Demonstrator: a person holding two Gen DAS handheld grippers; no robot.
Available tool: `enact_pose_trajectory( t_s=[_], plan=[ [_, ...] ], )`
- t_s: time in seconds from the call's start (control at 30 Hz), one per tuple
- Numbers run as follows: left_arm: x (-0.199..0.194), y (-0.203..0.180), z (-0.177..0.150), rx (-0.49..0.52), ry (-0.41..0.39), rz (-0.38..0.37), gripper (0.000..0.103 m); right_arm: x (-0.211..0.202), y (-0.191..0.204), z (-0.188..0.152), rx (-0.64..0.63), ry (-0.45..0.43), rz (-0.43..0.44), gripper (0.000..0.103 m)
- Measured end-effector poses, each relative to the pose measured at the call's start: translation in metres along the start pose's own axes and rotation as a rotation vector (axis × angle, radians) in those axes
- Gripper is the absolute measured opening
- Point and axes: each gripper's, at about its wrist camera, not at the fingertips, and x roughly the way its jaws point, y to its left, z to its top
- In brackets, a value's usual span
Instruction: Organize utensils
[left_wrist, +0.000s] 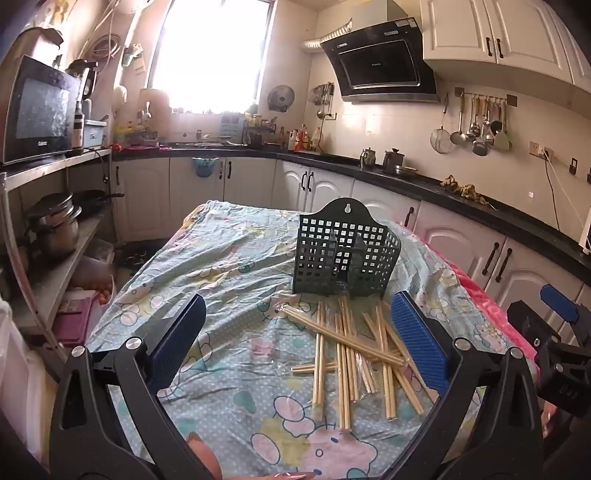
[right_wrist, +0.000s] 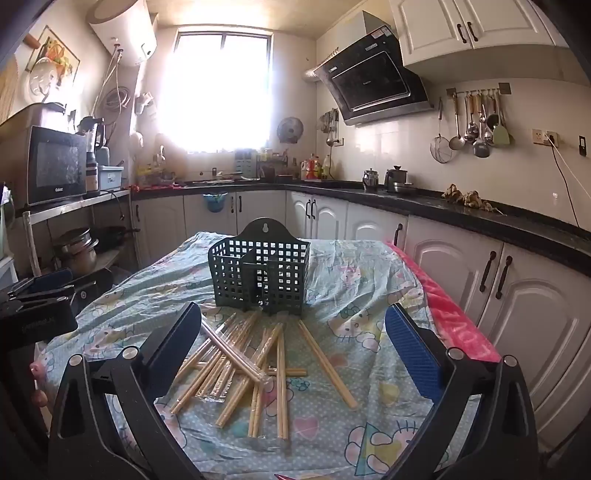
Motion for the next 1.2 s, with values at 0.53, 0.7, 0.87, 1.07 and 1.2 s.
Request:
enact_pose_trajectory(
  t_s=[0.53, 0.7, 0.87, 1.07, 1.2],
  plan=[
    [-0.0001, -0.0001, 0.0, -0.002, -0.004, -0.001, 0.093, 0.0017, 0.0021, -0.0001, -0.014, -0.003, -0.003, 0.097],
    [-0.0002, -0.0005, 0.0004, 0.0, -0.007, -0.001, 0.093, -0.0003, 0.0028, -0.0013, -0.015, -0.01, -0.003, 0.097],
    [-0.0069, -0.007, 0.0048, 0.008, -0.016, -0.001, 0.093, -0.0004, 0.0045, -0.0003, -0.016, -0.009, -0.005, 0.097],
    [-0.0081, -0.0065, 0.0055, 0.004, -0.017, -0.002, 0.093, -0.0017, 0.0011, 0.0001, -0.017, -0.012, -0.001, 0.097],
    [-0.008, -0.0057, 0.0049, 0.003, -0.019, -0.003, 0.093, -0.0017, 0.0014, 0.0, -0.017, -0.011, -0.002, 0.097]
  ],
)
